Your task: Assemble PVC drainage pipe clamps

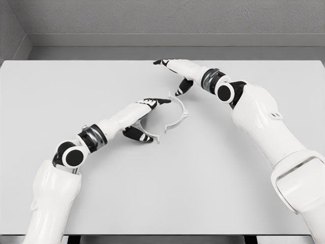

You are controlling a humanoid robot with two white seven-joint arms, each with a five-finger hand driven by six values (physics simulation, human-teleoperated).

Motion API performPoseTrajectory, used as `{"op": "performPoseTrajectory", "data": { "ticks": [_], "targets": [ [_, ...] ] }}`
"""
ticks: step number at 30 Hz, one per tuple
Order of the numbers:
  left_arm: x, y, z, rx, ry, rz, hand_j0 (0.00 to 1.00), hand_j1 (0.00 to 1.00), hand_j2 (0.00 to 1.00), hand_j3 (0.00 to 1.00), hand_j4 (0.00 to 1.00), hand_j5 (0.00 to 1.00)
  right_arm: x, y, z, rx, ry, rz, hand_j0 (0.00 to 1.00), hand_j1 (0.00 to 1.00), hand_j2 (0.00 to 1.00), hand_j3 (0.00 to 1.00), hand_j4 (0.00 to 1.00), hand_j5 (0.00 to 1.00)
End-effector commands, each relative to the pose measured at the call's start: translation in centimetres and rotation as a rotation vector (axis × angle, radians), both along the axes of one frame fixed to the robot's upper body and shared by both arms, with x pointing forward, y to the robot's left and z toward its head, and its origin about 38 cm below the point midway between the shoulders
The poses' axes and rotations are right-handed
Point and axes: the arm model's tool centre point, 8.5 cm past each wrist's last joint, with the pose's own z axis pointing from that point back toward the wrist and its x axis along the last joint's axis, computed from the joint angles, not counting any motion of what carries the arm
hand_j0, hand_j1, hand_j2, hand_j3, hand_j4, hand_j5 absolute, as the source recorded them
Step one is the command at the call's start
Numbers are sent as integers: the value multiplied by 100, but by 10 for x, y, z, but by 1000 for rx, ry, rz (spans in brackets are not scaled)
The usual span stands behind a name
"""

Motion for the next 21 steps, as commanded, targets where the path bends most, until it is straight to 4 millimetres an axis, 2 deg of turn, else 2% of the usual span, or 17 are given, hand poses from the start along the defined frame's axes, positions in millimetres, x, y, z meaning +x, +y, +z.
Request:
{"op": "performPoseTrajectory", "data": {
  "ticks": [1,11,17,21],
  "targets": [
    [0,-5,0,-17,5,-2,100,100,100,100,100,100,0,-1,-1,3,5,-6,100,100,100,100,100,100],
    [5,-11,3,-25,2,-8,100,100,100,100,100,100,-1,3,-5,-6,13,3,100,100,100,100,100,100],
    [13,-8,1,-23,17,-1,100,100,100,100,100,100,-1,3,-5,-5,12,2,100,100,100,100,100,100],
    [10,-1,11,-30,-17,5,100,100,100,100,100,100,-1,3,-5,-5,12,2,100,100,100,100,100,100]
  ]
}}
